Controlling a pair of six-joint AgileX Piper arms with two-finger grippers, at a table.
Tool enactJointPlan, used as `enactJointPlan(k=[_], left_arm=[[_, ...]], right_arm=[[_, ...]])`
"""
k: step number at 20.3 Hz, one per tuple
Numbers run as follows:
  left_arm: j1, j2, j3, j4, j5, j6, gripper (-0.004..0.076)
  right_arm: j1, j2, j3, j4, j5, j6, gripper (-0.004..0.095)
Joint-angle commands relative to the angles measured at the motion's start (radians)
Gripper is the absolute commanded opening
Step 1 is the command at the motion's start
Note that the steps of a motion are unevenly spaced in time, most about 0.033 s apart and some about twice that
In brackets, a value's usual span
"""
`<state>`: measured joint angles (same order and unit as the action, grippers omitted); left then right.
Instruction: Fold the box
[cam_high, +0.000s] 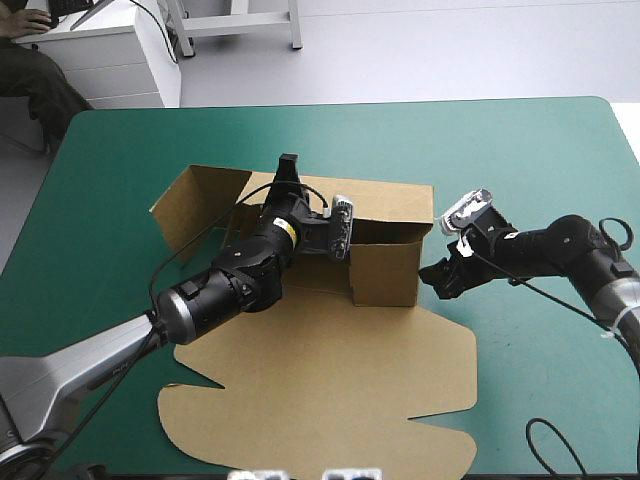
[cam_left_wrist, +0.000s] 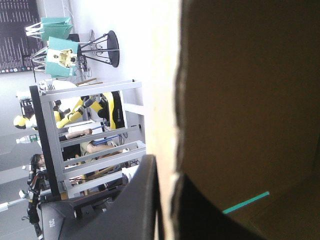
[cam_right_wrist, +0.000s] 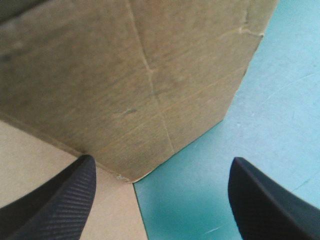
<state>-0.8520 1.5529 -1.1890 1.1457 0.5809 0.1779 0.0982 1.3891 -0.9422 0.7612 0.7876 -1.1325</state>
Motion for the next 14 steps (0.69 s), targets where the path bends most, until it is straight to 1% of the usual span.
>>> enactJointPlan(k=[1, 3, 5, 7, 8, 9, 11, 14], left_arm=[[-0.003, -0.018, -0.022, -0.069, 0.02, 0.048, -0.0008], [-0.003, -0.013, -0.022, -0.07, 0.026, 0.048, -0.0008], [-0.003, -0.013, -0.022, -0.072, 0.019, 0.048, -0.0008], [-0.003, -0.013, -0.022, -0.092, 0.009, 0.053, -0.0008], [-0.003, -0.013, -0.022, -0.098, -0.001, 0.055, -0.0008], [-0.003, -0.013, -0.022, -0.103, -0.006, 0.055, -0.0008], [-0.003, -0.013, -0.022, -0.106, -0.015, 0.055, -0.0008], [-0.003, -0.013, -0.022, -0.13, -0.019, 0.057, -0.0007]], right_arm=[[-0.004, -0.041, -0.021, 0.056, 0.098, -0.017, 0.0698], [-0.004, -0.049, -0.021, 0.059, 0.124, -0.017, 0.0698], [-0.004, -0.069, -0.021, 0.084, 0.122, -0.017, 0.0698], [-0.001, -0.076, -0.021, 0.147, 0.111, -0.041, 0.0698], [-0.001, -0.076, -0.021, 0.183, 0.086, -0.058, 0.0698], [-0.001, -0.076, -0.021, 0.193, 0.061, -0.058, 0.0698], [-0.001, -0.076, -0.021, 0.2, 0.026, -0.044, 0.0698], [0.052, -0.076, -0.021, 0.174, 0.002, -0.011, 0.0674]])
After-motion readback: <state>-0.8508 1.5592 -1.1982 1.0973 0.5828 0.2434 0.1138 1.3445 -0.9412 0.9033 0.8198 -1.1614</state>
